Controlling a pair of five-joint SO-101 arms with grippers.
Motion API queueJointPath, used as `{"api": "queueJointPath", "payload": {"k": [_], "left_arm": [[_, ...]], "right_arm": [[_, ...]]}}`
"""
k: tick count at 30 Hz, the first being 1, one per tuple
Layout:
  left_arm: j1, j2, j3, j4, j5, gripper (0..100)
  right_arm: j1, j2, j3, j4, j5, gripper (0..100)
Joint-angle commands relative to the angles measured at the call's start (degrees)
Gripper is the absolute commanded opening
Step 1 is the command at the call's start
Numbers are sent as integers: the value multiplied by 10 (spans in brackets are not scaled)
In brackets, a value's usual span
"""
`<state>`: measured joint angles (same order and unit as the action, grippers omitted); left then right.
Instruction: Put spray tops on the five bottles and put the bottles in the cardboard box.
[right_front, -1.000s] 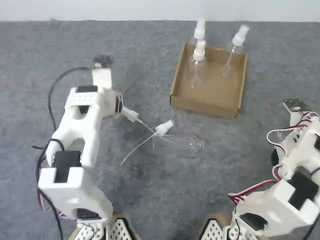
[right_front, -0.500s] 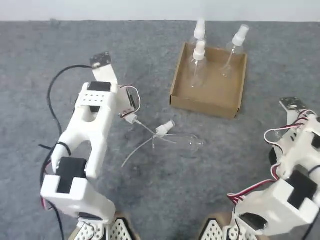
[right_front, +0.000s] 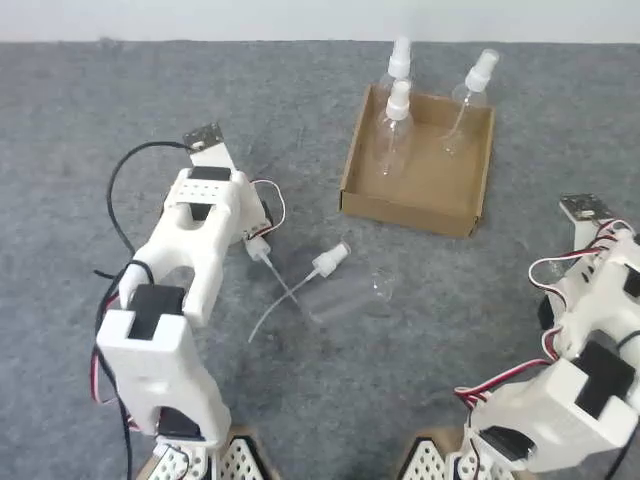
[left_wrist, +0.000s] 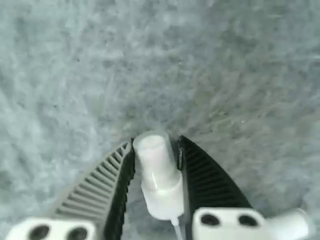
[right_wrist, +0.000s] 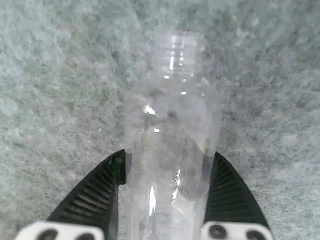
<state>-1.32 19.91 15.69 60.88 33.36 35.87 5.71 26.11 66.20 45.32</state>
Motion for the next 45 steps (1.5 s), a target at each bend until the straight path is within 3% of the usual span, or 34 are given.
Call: {"api": "queueJointPath", "payload": {"k": [1,12,15,19,24,34,45], "left_arm": [[1,-23,-46,10,-84,108],[4,-81,-52,47,-416,70],[6,-91,-49,86,-477,72],[18,-87,-40,110,-485,83],[14,-92,-2,69,-486,179],[13,-87,4,62,-486,178],[35,-95,109,-20,-447,96]], "right_arm": [[-8,-3,-29,-7,-3,106],[-8,-3,-29,-7,-3,106],[-8,-3,-29,-7,-3,106],[-8,-3,-29,-7,-3,106],[-8,-3,-29,-6,-3,106],[-8,-3,-29,-6,-2,106],[-8,-3,-29,-6,-2,106]]}}
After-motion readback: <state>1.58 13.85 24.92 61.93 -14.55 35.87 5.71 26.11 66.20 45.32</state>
